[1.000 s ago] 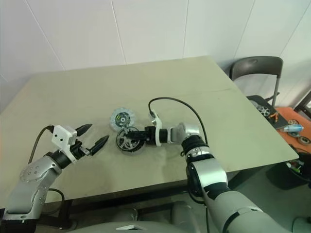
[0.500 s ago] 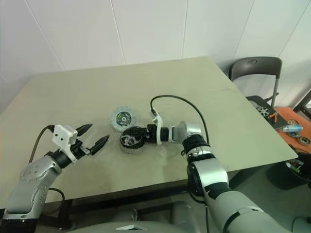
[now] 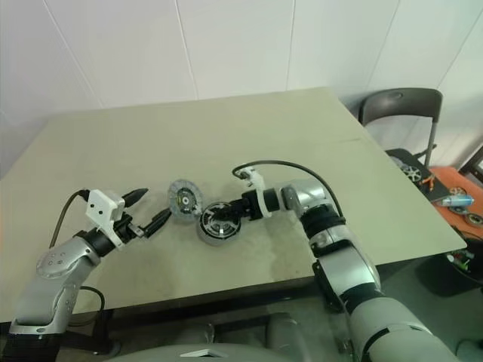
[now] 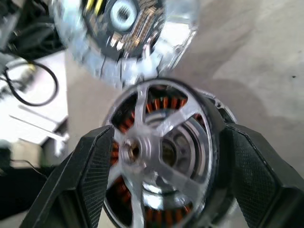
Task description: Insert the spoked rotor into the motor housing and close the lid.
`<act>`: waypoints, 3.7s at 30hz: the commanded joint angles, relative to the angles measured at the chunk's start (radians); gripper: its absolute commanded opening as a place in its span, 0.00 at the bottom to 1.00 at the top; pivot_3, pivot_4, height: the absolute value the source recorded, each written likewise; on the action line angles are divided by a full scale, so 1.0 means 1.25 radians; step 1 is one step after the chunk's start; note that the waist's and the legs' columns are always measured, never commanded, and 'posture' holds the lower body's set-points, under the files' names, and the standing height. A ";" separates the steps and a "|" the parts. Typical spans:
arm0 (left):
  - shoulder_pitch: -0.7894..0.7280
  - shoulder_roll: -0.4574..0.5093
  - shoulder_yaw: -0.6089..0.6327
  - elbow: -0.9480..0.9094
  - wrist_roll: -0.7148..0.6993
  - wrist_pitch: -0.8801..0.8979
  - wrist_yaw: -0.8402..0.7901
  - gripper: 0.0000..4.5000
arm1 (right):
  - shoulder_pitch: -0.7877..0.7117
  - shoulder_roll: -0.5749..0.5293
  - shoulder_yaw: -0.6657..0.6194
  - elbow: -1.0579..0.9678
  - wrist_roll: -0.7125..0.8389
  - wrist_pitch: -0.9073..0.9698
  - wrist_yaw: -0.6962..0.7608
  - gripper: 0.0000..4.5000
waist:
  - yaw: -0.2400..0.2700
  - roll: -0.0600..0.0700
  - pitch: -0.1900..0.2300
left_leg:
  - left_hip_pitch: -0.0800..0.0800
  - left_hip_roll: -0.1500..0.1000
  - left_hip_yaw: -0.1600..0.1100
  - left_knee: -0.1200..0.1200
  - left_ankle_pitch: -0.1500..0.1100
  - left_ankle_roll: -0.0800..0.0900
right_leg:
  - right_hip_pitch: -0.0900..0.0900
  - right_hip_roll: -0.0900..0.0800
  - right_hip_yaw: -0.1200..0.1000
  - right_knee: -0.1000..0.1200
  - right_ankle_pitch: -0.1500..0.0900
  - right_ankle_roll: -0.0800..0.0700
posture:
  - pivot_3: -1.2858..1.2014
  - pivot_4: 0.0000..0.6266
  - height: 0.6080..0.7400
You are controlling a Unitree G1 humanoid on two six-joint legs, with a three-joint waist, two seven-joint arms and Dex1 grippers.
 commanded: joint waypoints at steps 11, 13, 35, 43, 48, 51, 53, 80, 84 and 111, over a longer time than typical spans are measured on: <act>-0.023 0.022 0.006 -0.029 0.006 0.017 -0.003 1.00 | -0.078 -0.015 -0.076 0.000 -0.021 -0.186 -0.062 0.80 | -0.005 0.000 0.001 | 0.000 0.000 0.000 -0.002 0.000 0.000 | -0.001 0.000 0.000 0.000 0.000 0.000 | 0.52 0.00 1.00; -0.023 0.025 0.008 -0.031 0.003 0.018 -0.003 1.00 | -0.082 -0.003 -0.101 -0.002 -0.009 -0.214 -0.074 0.76 | -0.004 0.000 0.001 | 0.000 0.000 0.000 -0.002 0.000 0.000 | -0.001 0.000 0.000 0.000 0.000 0.000 | 0.52 0.00 1.00; -0.029 0.028 0.013 -0.030 0.004 0.025 -0.009 1.00 | 0.045 0.029 0.050 -0.109 -0.106 -0.351 -0.050 0.01 | -0.004 0.000 0.001 | 0.002 0.001 -0.001 0.000 0.000 0.000 | 0.001 0.001 0.000 0.000 0.000 0.000 | 0.52 0.00 1.00; -0.005 0.027 0.013 -0.006 0.005 -0.010 -0.036 1.00 | 0.024 -0.019 0.022 -0.192 -0.033 -0.321 0.073 0.01 | -0.003 0.000 0.001 | 0.000 0.001 -0.001 -0.003 0.000 0.000 | -0.001 0.001 0.000 0.000 0.000 0.000 | 0.52 0.00 1.00; -0.010 0.027 0.017 0.009 0.007 -0.020 -0.040 1.00 | 0.049 -0.096 0.121 -0.256 -0.104 -0.366 0.148 0.01 | -0.002 0.000 0.001 | 0.000 0.001 -0.001 -0.002 0.000 0.000 | -0.001 0.000 -0.001 -0.001 -0.001 0.001 | 0.52 0.00 1.00; -0.008 0.026 0.017 0.012 0.008 -0.026 -0.039 1.00 | 0.050 -0.115 0.159 -0.244 -0.152 -0.412 0.141 0.09 | -0.002 0.000 0.001 | 0.000 0.000 0.000 -0.001 0.000 0.000 | -0.001 0.000 -0.001 -0.001 -0.001 0.000 | 0.52 0.00 1.00; -0.006 0.026 0.018 0.012 0.009 -0.028 -0.038 1.00 | 0.046 -0.115 0.164 -0.244 -0.153 -0.415 0.148 0.21 | -0.003 0.000 0.001 | 0.000 0.000 0.000 -0.001 0.000 0.000 | -0.001 0.000 0.000 -0.001 -0.001 0.000 | 0.52 0.00 1.00; -0.012 0.032 0.017 0.031 0.025 -0.045 -0.035 1.00 | 0.037 -0.062 0.206 -0.095 -0.297 -0.540 0.055 0.59 | -0.008 -0.002 -0.001 | 0.002 0.003 -0.002 0.001 -0.002 -0.003 | 0.000 0.000 -0.007 -0.003 -0.002 -0.002 | 0.52 0.00 1.00; -0.015 0.030 0.014 0.035 0.026 -0.048 -0.037 1.00 | 0.043 -0.064 0.204 -0.112 -0.286 -0.535 0.083 0.59 | -0.008 0.000 0.000 | 0.002 0.004 -0.006 0.000 -0.002 -0.003 | 0.000 -0.001 -0.013 -0.011 -0.002 -0.003 | 0.52 0.00 1.00; -0.012 0.026 0.008 0.027 0.027 -0.046 -0.032 1.00 | -0.011 0.088 0.130 -0.003 -0.290 -0.524 -0.119 0.59 | -0.011 0.002 0.001 | 0.002 0.015 -0.008 -0.002 -0.002 -0.003 | -0.006 0.000 -0.032 -0.012 0.011 -0.018 | 0.52 0.00 1.00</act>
